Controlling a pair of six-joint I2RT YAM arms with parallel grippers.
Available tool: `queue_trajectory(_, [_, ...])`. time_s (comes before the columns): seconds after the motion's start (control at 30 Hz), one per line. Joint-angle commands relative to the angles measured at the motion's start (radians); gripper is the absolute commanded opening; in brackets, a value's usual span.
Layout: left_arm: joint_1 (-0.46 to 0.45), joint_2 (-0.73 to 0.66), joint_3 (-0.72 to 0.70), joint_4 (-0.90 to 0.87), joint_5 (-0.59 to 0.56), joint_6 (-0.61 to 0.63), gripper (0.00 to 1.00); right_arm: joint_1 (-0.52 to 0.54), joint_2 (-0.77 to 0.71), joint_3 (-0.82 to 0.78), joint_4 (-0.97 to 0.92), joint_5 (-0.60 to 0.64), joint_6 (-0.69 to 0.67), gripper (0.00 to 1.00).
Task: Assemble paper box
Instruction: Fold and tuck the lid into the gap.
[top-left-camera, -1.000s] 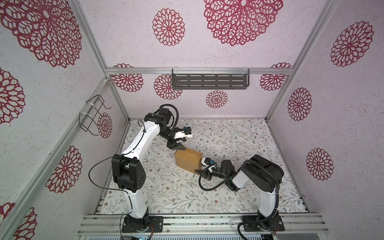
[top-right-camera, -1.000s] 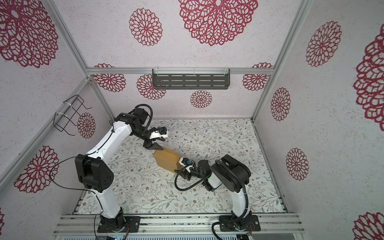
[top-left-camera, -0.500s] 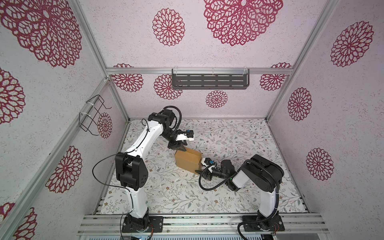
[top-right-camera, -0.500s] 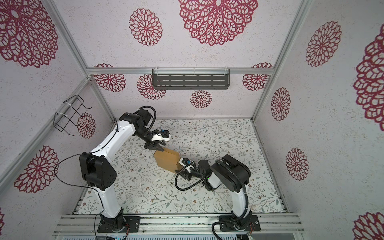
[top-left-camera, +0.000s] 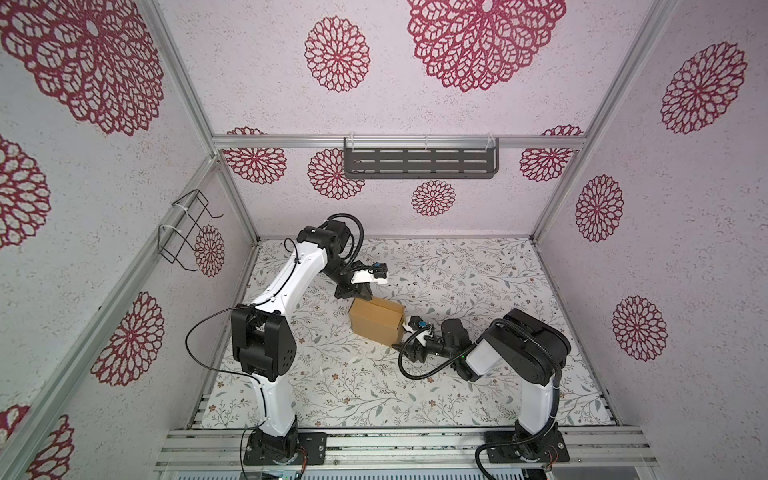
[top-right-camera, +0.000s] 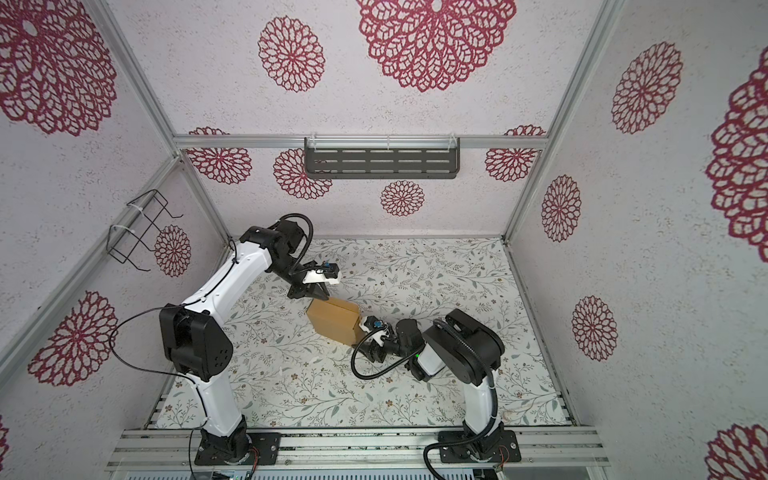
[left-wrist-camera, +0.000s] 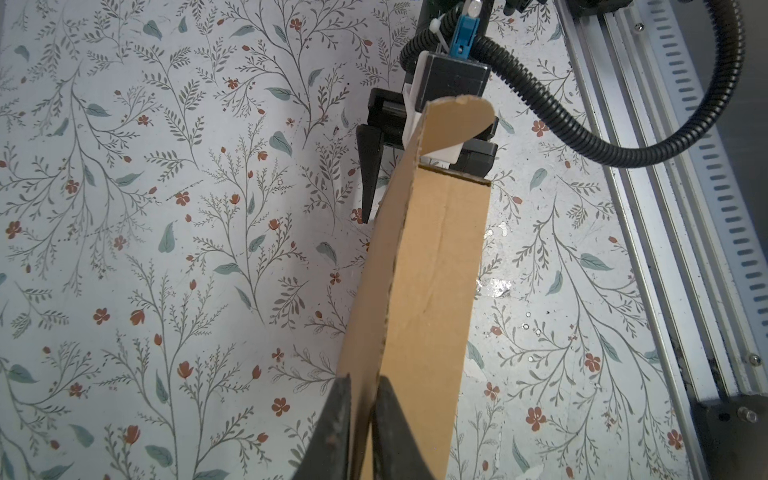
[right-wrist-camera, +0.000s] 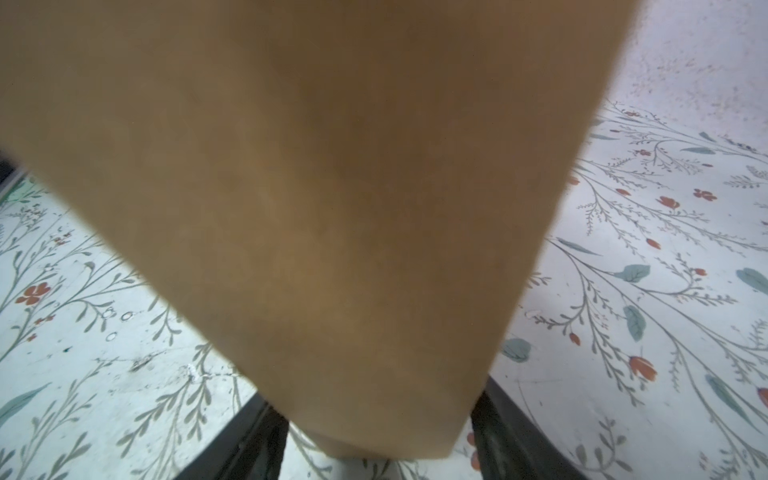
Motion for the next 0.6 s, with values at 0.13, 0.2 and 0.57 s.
queue_trajectory(0.13, [-0.010,-0.018,-0.045,0.028,0.009,0.011,0.10,-0.007,-0.166,-0.124,0.043,0.068,0.002,0.80])
queue_trajectory(0.2, [-0.010,-0.021,-0.053,0.033,0.012,0.006,0.10,-0.007,-0.242,-0.179,0.033,0.090,0.024,0.79])
queue_trajectory(0.57, [-0.011,-0.081,-0.131,0.100,0.011,-0.044,0.23,0.010,-1.045,-0.171,-0.812,0.378,0.163,0.70])
